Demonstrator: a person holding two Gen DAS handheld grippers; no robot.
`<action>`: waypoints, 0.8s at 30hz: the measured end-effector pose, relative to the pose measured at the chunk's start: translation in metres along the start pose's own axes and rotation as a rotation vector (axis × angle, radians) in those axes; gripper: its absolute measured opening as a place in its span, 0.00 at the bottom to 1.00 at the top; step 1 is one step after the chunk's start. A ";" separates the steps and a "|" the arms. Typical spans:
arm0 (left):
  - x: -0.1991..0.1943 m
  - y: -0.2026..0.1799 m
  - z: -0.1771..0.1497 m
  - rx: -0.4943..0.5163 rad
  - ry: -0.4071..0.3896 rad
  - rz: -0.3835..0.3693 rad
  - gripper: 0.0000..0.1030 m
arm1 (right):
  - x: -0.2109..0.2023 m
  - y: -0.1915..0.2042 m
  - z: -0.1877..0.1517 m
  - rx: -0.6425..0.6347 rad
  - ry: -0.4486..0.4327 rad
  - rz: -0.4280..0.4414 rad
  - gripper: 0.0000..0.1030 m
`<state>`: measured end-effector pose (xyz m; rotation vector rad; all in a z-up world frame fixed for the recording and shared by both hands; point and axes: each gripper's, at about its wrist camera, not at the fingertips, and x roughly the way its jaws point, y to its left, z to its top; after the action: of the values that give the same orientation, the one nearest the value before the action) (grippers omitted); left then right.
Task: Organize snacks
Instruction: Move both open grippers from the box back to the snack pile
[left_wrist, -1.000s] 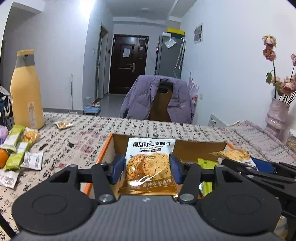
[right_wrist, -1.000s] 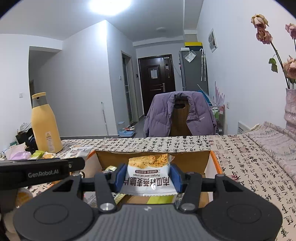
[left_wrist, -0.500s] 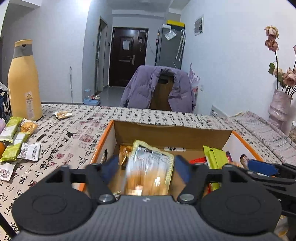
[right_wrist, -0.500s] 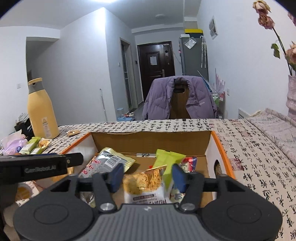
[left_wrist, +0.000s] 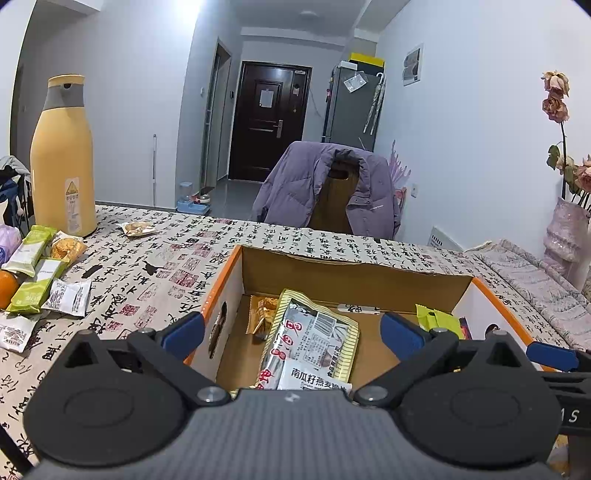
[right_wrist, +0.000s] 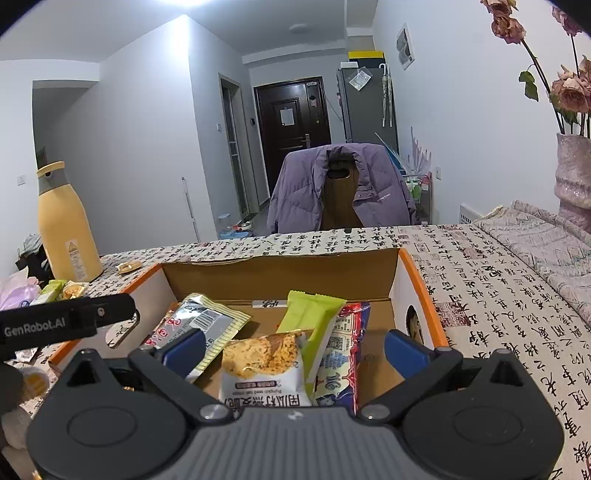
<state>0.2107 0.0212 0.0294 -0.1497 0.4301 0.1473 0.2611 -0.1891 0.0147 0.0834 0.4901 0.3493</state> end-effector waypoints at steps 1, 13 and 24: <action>-0.001 0.000 0.000 0.000 -0.001 0.000 1.00 | 0.000 0.000 0.000 -0.002 0.000 -0.002 1.00; -0.024 -0.008 0.014 -0.020 -0.044 -0.009 1.00 | -0.022 0.005 0.014 -0.044 -0.042 -0.035 1.00; -0.062 -0.005 0.011 -0.009 -0.059 -0.017 1.00 | -0.057 0.009 0.010 -0.062 -0.060 -0.041 1.00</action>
<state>0.1602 0.0109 0.0661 -0.1574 0.3695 0.1364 0.2159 -0.2000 0.0505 0.0239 0.4211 0.3207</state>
